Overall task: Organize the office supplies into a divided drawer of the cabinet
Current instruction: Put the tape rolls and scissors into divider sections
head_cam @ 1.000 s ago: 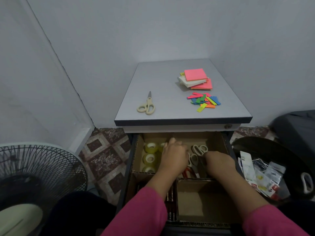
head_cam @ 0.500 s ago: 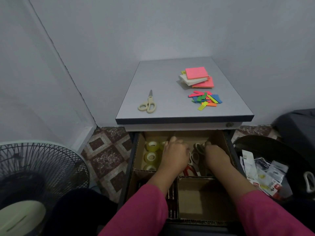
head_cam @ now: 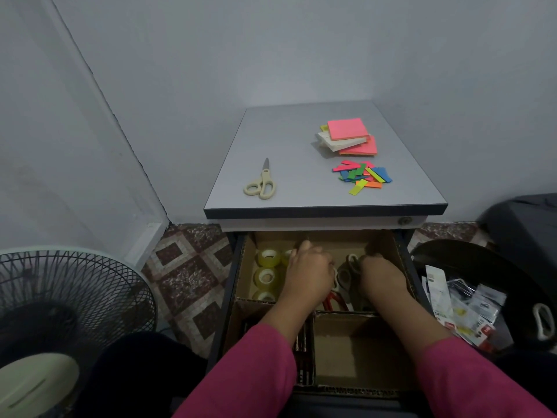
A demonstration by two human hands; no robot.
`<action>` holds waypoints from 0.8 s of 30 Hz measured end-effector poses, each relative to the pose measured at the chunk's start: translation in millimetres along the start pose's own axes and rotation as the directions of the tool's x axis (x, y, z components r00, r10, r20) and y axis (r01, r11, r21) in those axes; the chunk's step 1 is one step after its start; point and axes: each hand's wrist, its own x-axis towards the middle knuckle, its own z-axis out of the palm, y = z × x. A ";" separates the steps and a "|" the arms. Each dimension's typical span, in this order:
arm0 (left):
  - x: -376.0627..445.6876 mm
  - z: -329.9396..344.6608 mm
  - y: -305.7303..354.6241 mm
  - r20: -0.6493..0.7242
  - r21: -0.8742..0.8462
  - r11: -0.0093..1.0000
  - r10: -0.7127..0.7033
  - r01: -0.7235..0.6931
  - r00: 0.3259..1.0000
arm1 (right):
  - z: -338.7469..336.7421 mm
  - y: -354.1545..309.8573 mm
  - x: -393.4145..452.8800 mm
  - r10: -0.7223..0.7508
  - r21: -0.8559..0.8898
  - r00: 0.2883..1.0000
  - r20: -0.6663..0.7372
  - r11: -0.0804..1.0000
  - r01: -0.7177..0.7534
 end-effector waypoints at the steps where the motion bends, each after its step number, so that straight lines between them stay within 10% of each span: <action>1: -0.2 0.0 0.2 -0.001 -0.001 1.000 0.001 -0.001 1.000 | 0.9 0.1 0.2 0.003 0.009 1.000 0.009 1.000 -0.003; 24: -0.4 2.5 -1.9 -0.017 -0.001 1.000 0.009 -0.009 1.000 | 4.7 0.6 -0.9 -0.011 0.064 0.998 0.058 0.998 0.008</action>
